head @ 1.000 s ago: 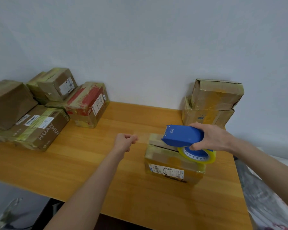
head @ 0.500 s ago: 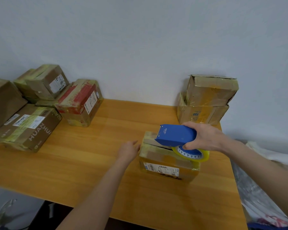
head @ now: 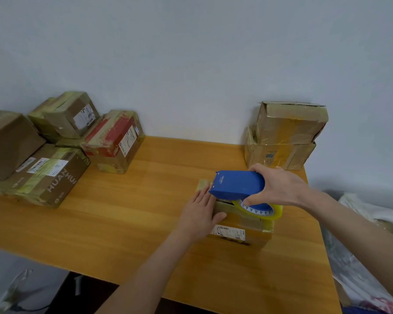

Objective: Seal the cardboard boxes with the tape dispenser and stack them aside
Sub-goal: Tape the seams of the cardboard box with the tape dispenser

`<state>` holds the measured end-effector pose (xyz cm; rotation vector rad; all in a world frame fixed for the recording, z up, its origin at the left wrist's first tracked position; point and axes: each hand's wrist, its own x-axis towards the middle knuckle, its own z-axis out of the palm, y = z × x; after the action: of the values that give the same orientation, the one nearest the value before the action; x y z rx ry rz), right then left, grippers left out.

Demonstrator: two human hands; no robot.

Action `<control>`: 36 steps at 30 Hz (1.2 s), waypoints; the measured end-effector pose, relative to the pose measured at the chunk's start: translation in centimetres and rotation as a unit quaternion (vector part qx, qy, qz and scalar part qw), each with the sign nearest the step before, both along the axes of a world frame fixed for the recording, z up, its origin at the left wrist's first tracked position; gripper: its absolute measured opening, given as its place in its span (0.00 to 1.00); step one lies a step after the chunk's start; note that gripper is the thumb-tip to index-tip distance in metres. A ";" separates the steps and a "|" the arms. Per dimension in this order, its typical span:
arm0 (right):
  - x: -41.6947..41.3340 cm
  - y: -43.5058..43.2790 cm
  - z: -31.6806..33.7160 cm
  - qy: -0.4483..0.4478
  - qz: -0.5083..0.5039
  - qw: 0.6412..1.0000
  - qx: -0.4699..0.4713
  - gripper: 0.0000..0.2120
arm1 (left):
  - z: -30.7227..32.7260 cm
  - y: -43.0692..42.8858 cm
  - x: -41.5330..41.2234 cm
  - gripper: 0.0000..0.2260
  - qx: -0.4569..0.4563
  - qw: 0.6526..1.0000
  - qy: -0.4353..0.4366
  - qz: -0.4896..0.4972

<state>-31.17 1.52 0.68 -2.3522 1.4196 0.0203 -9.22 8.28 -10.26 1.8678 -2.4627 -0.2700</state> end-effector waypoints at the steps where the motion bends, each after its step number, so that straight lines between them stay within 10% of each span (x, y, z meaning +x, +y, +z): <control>1: 0.0 0.0 0.1 0.002 0.003 1.000 -0.003 0.31 | 0.0 0.0 0.0 0.38 0.000 1.000 -0.010 -0.002; 23: -3.8 -0.8 0.6 0.035 -0.017 0.999 0.028 0.31 | -0.3 -0.5 1.0 0.44 0.017 0.997 -0.060 -0.043; 36: -3.5 -0.1 0.4 0.007 -0.020 1.000 0.023 0.31 | -0.3 -1.3 -2.7 0.25 -0.003 1.000 -0.025 0.013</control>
<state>-34.71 1.40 1.06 -2.2897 1.4570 0.0577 -11.88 6.96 -10.54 1.9260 -2.4665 -0.2185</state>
